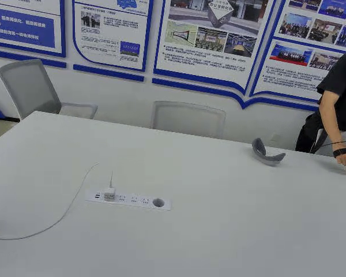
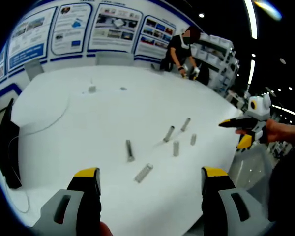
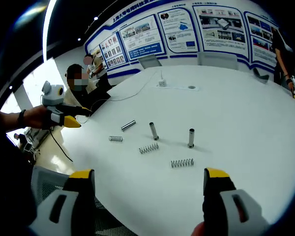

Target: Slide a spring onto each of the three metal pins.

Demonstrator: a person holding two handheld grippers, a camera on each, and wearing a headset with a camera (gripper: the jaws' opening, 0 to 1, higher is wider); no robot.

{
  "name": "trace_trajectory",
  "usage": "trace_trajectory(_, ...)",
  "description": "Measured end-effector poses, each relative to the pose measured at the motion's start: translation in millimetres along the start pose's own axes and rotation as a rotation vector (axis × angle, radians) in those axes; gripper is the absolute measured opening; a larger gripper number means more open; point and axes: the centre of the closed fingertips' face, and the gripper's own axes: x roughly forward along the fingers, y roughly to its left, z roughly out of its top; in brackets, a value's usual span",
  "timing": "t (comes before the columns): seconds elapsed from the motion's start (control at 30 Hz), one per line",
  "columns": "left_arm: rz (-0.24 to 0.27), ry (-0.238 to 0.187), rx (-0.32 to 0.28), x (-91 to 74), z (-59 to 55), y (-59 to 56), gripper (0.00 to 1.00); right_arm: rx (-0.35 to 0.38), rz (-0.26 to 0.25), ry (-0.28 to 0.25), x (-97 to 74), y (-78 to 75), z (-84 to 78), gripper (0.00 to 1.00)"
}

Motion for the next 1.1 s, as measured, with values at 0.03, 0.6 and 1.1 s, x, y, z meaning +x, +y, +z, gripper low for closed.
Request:
trace_trajectory(0.03, 0.003, 0.003, -0.005, 2.5, -0.9, 1.3, 0.84, 0.003, 0.0, -0.001, 0.1, -0.1, 0.1, 0.92)
trace_trajectory(0.6, -0.001, 0.029, -0.028, 40.5, -5.0, 12.7, 0.81, 0.019, -0.005, 0.004, -2.2, -3.8, -8.1, 0.92)
trace_trajectory(1.1, 0.011, 0.037, -0.051, 68.2, -4.9, 22.9, 0.74, 0.025, 0.001, 0.012, -1.0, -1.9, -13.0, 0.92)
